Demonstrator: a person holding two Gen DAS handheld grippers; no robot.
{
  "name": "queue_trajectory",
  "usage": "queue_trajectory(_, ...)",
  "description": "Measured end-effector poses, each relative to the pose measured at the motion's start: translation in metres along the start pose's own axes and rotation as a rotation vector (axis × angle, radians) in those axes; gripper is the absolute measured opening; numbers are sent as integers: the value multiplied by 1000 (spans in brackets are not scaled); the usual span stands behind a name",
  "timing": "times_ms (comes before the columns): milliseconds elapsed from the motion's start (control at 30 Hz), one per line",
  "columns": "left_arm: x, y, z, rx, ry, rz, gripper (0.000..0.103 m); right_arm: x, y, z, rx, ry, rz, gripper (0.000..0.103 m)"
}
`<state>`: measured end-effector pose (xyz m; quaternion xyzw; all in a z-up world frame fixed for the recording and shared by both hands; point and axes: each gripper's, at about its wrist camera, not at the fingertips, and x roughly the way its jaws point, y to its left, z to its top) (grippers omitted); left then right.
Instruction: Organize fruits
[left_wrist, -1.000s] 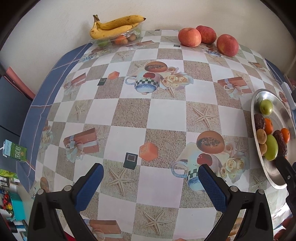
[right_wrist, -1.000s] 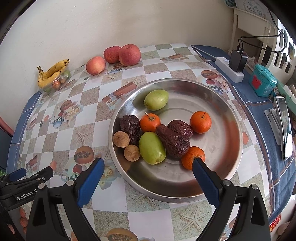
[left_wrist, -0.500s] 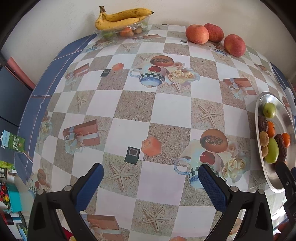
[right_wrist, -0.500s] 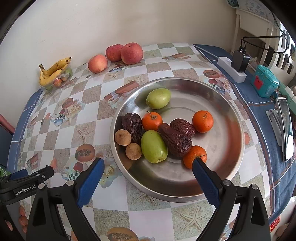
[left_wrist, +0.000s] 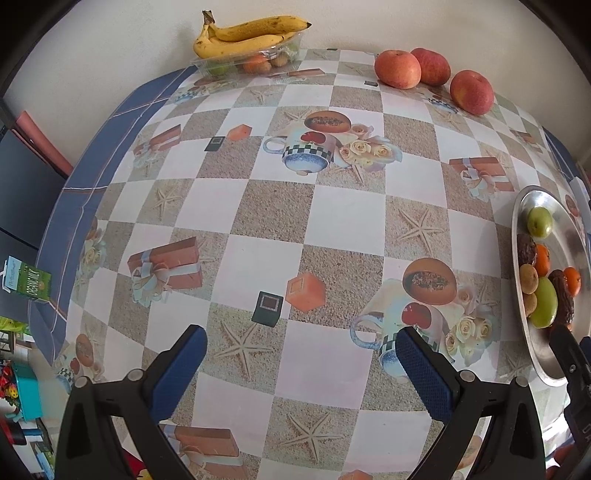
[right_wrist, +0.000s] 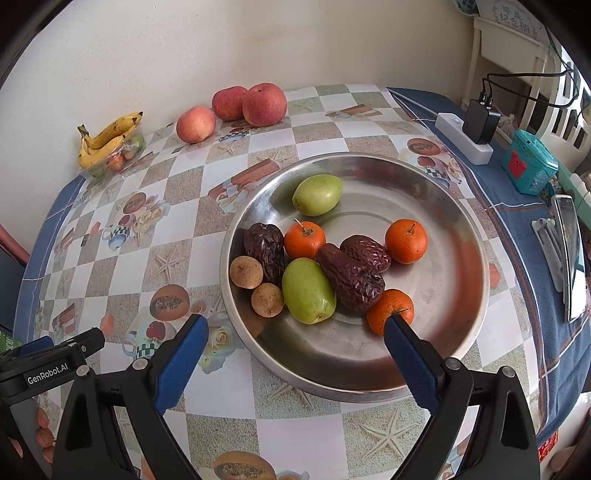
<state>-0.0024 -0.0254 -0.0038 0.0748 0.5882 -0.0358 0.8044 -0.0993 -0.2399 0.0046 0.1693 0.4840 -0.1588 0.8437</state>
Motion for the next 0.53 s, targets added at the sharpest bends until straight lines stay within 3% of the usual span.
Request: queue_trajectory(533,-4,-1,0,11,-23,7,103,1,0,0,-1,2,0,96)
